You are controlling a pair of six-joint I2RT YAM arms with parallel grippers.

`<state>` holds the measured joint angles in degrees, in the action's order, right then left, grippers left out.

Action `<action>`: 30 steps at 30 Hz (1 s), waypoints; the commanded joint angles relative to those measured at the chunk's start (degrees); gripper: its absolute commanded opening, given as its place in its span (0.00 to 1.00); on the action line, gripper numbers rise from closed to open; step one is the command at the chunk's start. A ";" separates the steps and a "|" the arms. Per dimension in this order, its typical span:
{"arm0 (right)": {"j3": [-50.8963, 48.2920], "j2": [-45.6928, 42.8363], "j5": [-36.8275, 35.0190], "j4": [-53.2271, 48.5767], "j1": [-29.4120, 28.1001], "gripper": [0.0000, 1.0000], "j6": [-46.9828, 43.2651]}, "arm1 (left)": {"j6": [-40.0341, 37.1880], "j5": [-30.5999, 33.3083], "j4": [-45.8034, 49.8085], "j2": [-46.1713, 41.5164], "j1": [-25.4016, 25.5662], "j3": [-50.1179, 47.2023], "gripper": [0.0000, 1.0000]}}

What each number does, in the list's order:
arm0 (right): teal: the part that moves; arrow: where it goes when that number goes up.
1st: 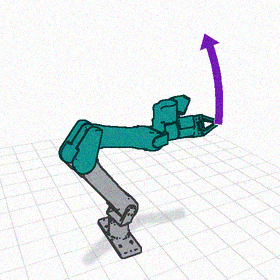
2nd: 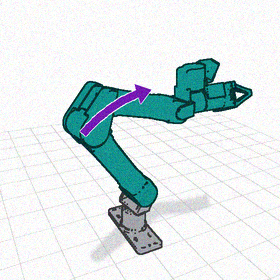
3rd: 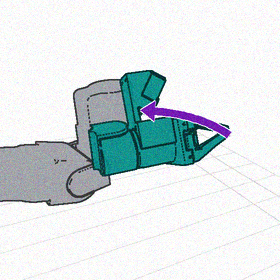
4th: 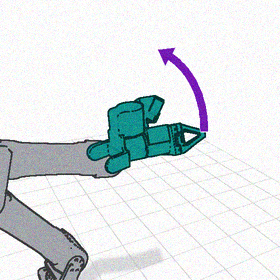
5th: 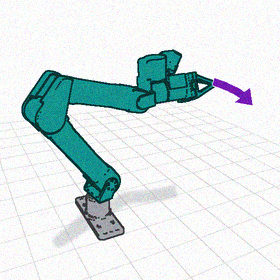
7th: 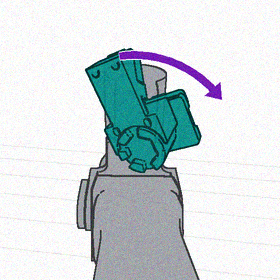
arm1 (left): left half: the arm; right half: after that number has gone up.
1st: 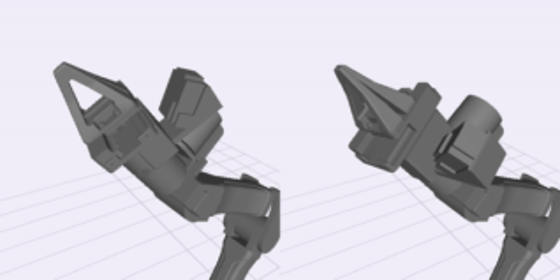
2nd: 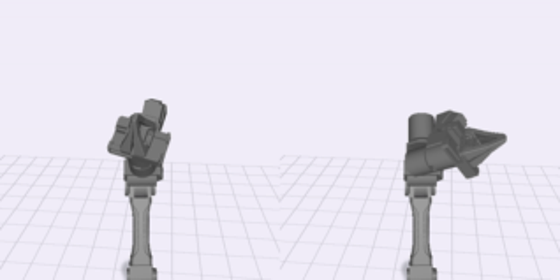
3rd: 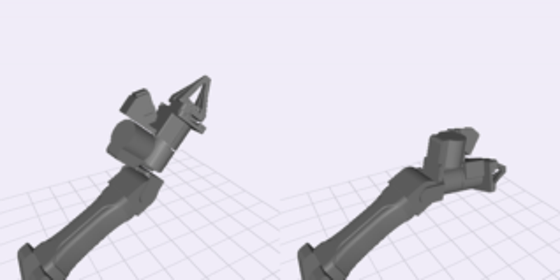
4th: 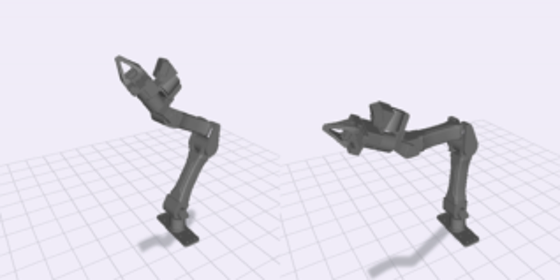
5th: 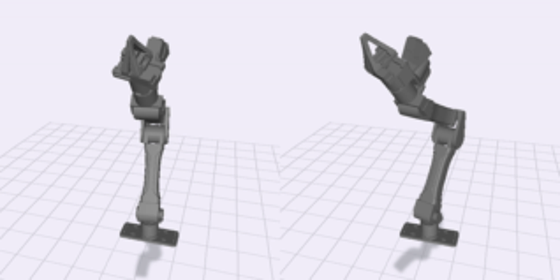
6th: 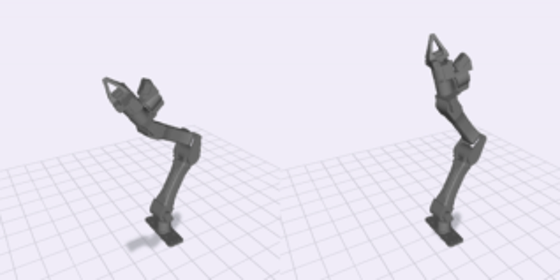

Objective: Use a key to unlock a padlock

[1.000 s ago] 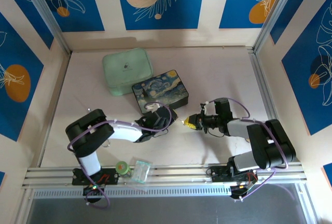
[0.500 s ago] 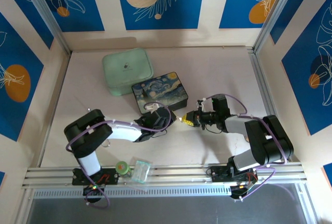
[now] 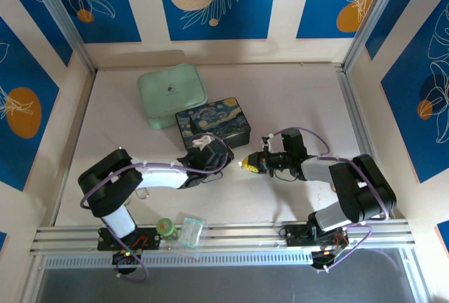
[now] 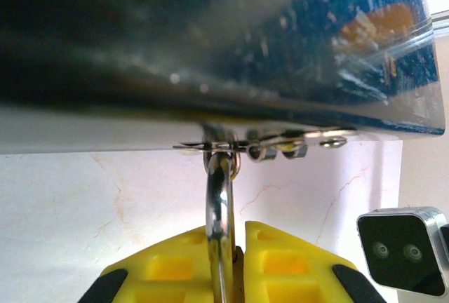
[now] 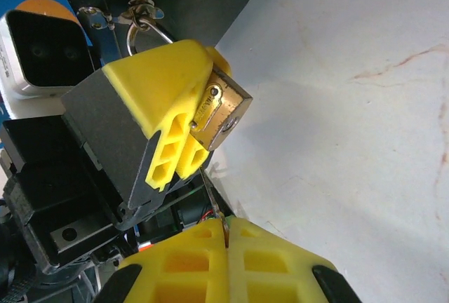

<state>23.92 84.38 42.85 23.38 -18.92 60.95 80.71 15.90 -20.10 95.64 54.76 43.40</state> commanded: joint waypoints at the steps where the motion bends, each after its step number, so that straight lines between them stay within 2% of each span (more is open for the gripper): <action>1: 1.04 1.07 0.27 1.91 -0.86 0.00 1.78 | 0.06 2.59 -1.90 -2.70 -0.68 1.65 0.00; 15: 0.47 1.75 -0.70 3.07 -0.33 0.00 2.42 | 0.54 3.33 -1.42 -4.43 -0.80 1.51 0.00; 30: 1.11 4.01 -1.71 10.79 -0.16 0.00 6.16 | 4.46 -1.15 -5.47 -4.17 -0.71 0.46 0.00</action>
<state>24.01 87.20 40.99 31.16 -19.38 65.54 83.59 15.64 -20.51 93.49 54.54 43.51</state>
